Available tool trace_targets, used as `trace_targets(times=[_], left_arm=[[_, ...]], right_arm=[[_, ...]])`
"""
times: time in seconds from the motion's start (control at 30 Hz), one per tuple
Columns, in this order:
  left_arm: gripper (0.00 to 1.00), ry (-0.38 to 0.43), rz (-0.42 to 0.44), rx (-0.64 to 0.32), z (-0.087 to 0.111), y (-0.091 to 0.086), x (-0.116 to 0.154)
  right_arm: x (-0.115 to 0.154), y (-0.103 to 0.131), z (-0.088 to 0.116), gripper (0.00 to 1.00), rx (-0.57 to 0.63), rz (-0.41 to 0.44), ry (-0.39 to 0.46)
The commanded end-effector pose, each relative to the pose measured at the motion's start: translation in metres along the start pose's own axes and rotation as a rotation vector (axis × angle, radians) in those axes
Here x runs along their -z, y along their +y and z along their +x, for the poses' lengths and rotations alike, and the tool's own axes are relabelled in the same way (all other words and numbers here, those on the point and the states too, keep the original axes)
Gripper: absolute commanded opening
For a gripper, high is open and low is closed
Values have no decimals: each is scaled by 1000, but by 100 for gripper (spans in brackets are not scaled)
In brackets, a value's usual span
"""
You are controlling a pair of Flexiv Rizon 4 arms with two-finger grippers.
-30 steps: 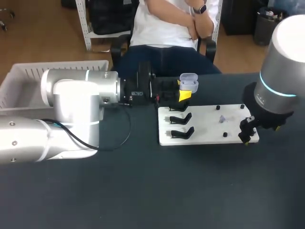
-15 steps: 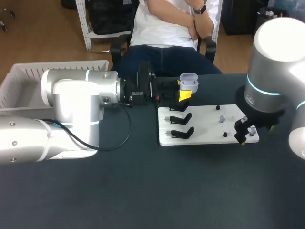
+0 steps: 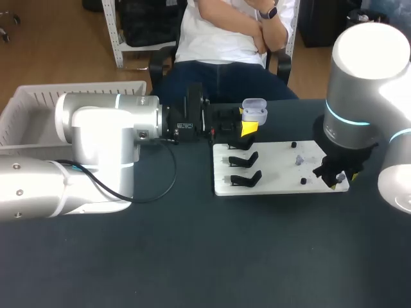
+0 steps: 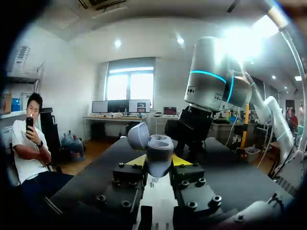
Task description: Pick up each earbud case from the left stands, insert the matching earbuds, close the lid, and place the case in the box.
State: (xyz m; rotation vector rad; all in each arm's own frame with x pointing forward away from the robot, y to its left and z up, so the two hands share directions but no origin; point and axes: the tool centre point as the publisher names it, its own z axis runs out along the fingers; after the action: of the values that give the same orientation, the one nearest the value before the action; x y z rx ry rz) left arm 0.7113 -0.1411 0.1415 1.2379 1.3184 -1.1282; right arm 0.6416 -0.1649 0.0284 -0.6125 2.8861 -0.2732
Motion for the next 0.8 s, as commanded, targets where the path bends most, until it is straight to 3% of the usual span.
trace_targets(times=[0.03, 0.53, 0.8], left_arm=[[0, -4, -4, -2, 1, 0, 0], [0, -4, -4, -2, 1, 0, 0], [0, -4, -4, -2, 1, 0, 0]], right_arm=[[-1, 0, 0, 46, -5, 3, 1], [-6, -4, -4, 36, -20, -1, 2], [-7, -6, -7, 35, -30, -2, -1]])
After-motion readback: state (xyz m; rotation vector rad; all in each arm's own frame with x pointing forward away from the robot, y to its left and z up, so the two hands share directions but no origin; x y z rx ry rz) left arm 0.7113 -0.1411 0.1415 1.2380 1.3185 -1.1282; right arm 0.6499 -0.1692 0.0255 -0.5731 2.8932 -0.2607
